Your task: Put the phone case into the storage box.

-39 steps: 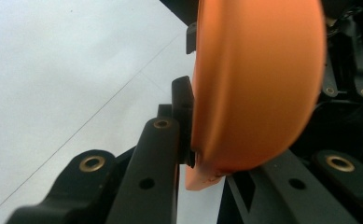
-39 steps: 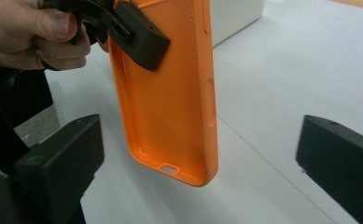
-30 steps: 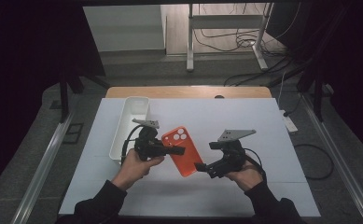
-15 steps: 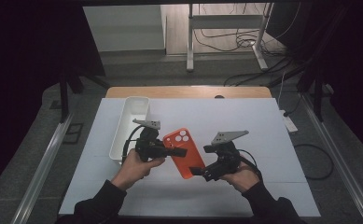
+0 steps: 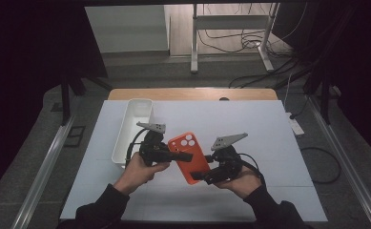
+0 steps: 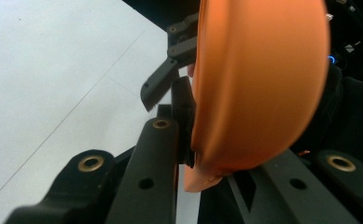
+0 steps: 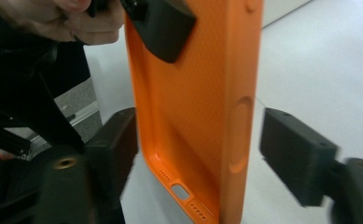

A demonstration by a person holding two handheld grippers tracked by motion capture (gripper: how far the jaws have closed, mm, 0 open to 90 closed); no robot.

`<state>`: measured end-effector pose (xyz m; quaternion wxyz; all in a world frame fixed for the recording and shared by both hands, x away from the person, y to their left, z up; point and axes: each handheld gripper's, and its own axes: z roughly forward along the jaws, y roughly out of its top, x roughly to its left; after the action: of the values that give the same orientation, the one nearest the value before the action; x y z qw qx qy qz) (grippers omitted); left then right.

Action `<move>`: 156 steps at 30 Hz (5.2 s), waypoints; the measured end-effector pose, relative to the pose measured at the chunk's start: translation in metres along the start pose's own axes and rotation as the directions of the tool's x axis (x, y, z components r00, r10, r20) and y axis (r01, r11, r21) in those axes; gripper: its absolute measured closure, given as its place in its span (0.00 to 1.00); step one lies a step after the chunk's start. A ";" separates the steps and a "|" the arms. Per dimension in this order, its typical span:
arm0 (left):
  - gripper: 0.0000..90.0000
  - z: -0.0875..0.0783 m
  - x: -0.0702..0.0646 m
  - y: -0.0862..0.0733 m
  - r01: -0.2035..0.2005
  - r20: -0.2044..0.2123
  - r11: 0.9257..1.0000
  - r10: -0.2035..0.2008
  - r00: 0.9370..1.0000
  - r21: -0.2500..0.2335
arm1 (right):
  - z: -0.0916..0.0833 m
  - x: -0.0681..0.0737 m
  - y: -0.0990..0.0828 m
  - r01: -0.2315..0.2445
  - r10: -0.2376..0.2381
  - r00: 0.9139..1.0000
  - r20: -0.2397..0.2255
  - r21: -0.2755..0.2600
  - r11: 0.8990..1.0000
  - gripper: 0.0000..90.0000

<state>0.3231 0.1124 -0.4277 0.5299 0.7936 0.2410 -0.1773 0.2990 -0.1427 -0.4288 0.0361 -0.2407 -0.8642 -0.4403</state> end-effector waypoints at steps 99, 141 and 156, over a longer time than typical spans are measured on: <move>0.95 -0.013 -0.019 0.009 0.020 -0.321 1.000 -0.023 0.947 -0.011 | -0.010 0.004 -0.002 0.097 -0.080 0.977 0.200 -0.078 0.992 0.94; 0.99 -0.017 -0.015 0.006 0.102 -0.340 0.994 -0.110 0.934 -0.041 | -0.001 0.007 -0.004 0.054 -0.044 0.972 0.231 -0.039 0.998 0.31; 0.99 -0.032 -0.012 0.005 0.091 -0.367 0.995 -0.099 0.925 -0.039 | -0.009 0.003 -0.012 0.013 -0.003 0.982 0.190 -0.048 0.999 0.23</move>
<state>0.3168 0.1379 -0.4061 0.4743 0.7945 0.3761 -0.0483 0.2896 -0.1543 -0.4318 -0.0541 -0.2788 -0.8537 -0.4365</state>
